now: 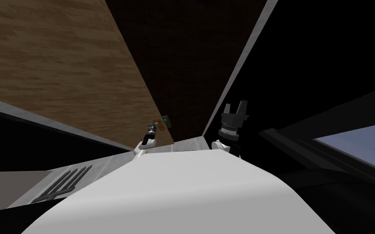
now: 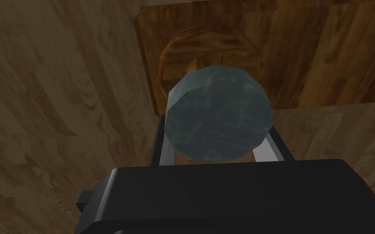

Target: Pull the door open

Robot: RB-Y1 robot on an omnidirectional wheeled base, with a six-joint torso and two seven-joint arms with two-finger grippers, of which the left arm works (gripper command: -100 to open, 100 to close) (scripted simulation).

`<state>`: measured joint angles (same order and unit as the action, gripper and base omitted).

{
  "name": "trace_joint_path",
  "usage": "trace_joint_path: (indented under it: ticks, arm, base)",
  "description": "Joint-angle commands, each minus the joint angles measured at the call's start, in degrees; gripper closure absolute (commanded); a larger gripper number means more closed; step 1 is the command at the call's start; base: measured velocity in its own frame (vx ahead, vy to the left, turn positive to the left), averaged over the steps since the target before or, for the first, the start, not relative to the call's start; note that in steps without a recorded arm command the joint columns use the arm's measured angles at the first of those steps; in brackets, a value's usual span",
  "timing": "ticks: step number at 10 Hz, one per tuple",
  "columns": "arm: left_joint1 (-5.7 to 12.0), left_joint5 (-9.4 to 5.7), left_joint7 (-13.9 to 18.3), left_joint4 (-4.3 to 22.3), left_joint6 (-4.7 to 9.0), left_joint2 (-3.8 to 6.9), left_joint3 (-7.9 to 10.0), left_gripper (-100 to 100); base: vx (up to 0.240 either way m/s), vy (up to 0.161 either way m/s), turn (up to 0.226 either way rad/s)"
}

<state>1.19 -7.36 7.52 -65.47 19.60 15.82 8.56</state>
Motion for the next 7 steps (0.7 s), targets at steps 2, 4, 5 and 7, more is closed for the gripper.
trace_joint_path:
  ticks: [2,4,5,7]
  arm:
    - [-1.04,-0.2,0.2,0.3,-0.04,0.9,0.71,100]
    - [-1.66,-0.18,0.3,-0.9,-0.32,0.78,0.35,-100]
    - [-1.82,-0.17,0.6,-1.4,-0.32,0.78,-0.17,-100]
    - [-2.01,-0.09,1.1,-2.6,-0.33,0.62,-1.57,-100]
  base:
    - [-0.061,0.041,0.057]
    - [-0.191,0.077,0.051]
    - [-0.215,0.001,-0.035]
    - [-0.209,-0.052,-0.068]
